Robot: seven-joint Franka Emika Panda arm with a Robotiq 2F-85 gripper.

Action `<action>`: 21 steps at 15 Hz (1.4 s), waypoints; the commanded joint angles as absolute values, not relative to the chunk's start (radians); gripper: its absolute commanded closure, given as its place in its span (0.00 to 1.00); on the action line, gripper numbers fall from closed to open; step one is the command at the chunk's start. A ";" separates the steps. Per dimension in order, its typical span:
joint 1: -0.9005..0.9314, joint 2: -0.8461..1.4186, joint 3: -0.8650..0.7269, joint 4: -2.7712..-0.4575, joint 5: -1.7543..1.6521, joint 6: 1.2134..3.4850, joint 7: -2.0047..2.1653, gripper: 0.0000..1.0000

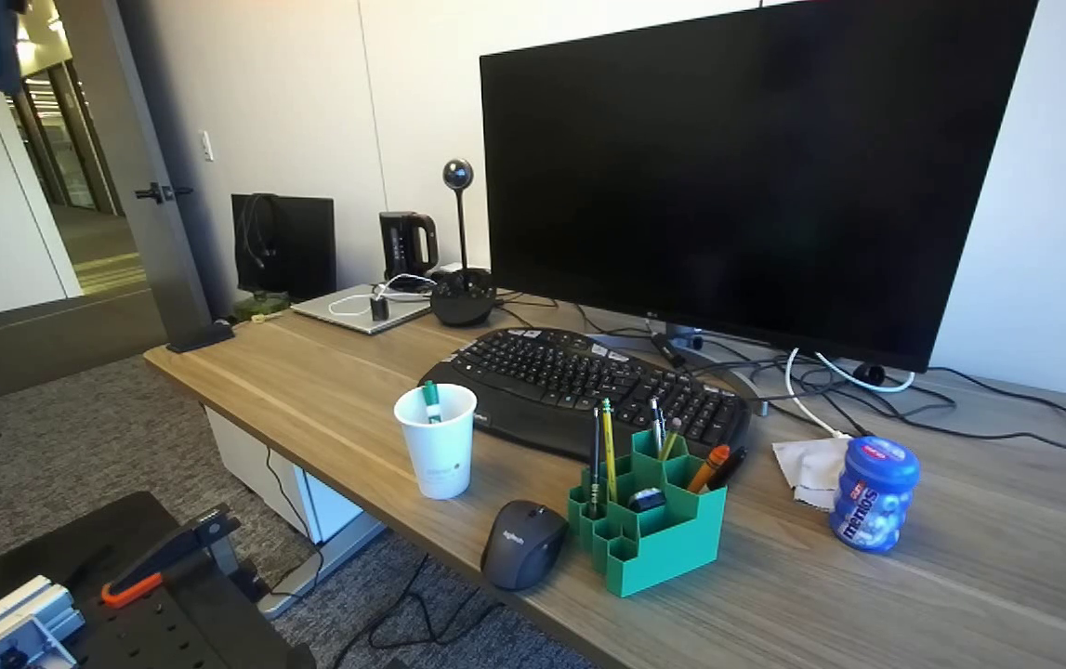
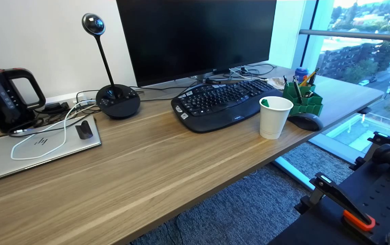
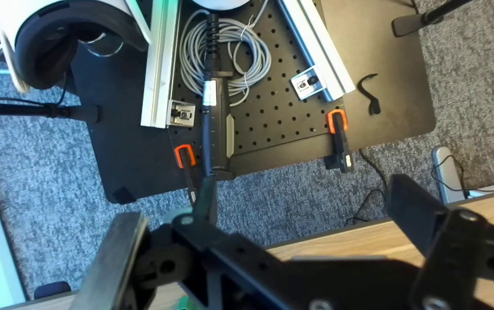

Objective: Put one pencil in the white cup

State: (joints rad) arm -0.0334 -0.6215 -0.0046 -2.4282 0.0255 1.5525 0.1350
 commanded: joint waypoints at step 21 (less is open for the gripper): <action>-0.029 -0.660 -0.119 -2.583 -0.128 1.947 -0.376 0.00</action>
